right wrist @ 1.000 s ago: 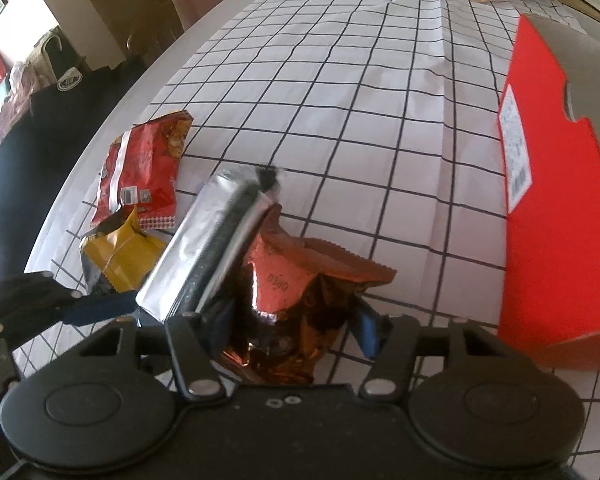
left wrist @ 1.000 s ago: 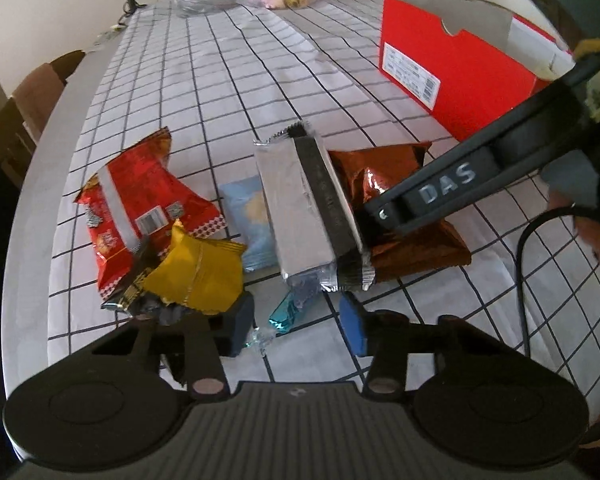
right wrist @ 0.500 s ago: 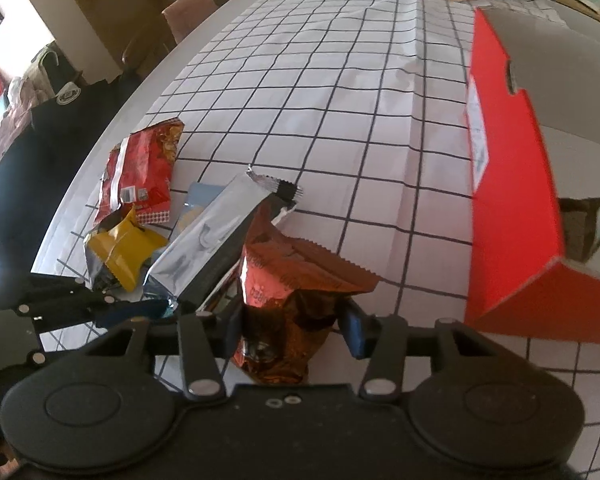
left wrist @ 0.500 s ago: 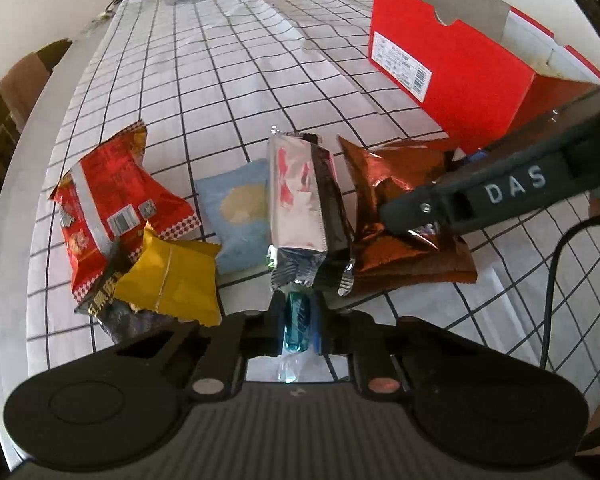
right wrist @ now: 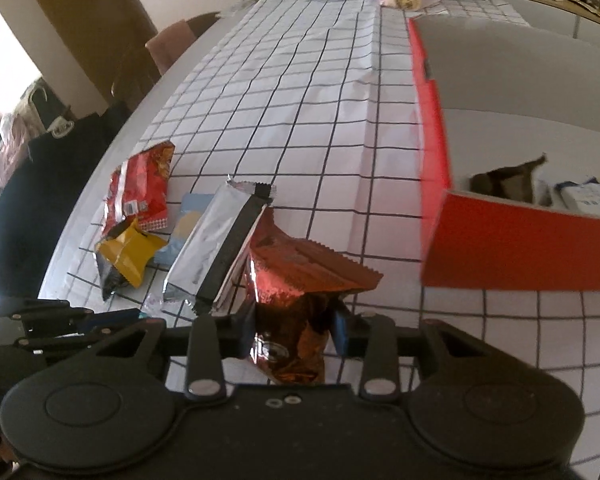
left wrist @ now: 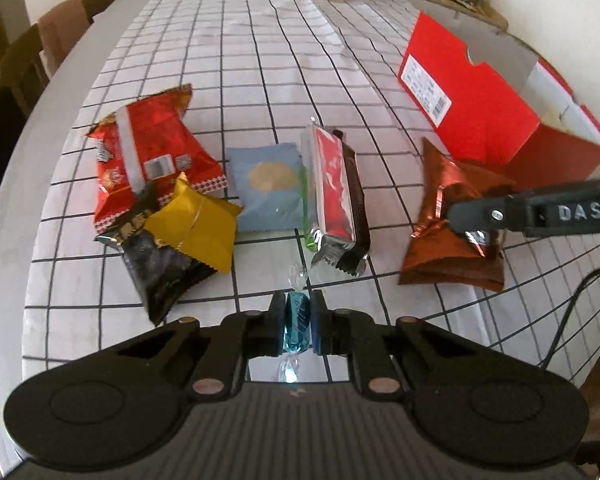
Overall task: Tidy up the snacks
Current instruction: 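Lift both held snacks and carry them over the red box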
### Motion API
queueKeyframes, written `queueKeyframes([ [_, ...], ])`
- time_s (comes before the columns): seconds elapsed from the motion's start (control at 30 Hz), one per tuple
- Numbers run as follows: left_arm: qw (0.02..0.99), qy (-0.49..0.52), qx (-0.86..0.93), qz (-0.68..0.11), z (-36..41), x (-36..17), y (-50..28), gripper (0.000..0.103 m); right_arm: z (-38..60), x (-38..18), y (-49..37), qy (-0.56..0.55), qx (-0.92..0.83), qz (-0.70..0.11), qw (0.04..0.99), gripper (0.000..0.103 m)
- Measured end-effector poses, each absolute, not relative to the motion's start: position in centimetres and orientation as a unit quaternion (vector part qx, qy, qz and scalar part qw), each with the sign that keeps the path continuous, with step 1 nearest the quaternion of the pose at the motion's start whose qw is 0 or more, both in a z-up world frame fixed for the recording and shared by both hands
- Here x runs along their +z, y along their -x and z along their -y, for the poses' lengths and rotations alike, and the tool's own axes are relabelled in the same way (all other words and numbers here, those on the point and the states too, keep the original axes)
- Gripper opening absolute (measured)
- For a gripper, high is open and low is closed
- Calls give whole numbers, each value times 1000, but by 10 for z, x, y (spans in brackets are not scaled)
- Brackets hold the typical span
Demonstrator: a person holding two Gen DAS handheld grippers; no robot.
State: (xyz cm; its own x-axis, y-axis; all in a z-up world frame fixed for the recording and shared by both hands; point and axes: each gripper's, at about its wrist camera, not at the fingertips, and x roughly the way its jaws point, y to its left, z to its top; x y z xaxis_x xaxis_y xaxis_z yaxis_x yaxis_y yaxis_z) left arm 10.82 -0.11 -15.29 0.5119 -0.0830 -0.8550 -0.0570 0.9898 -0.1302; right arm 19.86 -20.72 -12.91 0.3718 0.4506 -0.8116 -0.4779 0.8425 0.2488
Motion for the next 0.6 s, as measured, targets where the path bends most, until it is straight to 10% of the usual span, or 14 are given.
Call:
queueKeyframes([
  [0.6, 895, 99, -33, -433, 22, -74, -116, 12, 273, -56, -184, -33, 254, -420, 870, 35],
])
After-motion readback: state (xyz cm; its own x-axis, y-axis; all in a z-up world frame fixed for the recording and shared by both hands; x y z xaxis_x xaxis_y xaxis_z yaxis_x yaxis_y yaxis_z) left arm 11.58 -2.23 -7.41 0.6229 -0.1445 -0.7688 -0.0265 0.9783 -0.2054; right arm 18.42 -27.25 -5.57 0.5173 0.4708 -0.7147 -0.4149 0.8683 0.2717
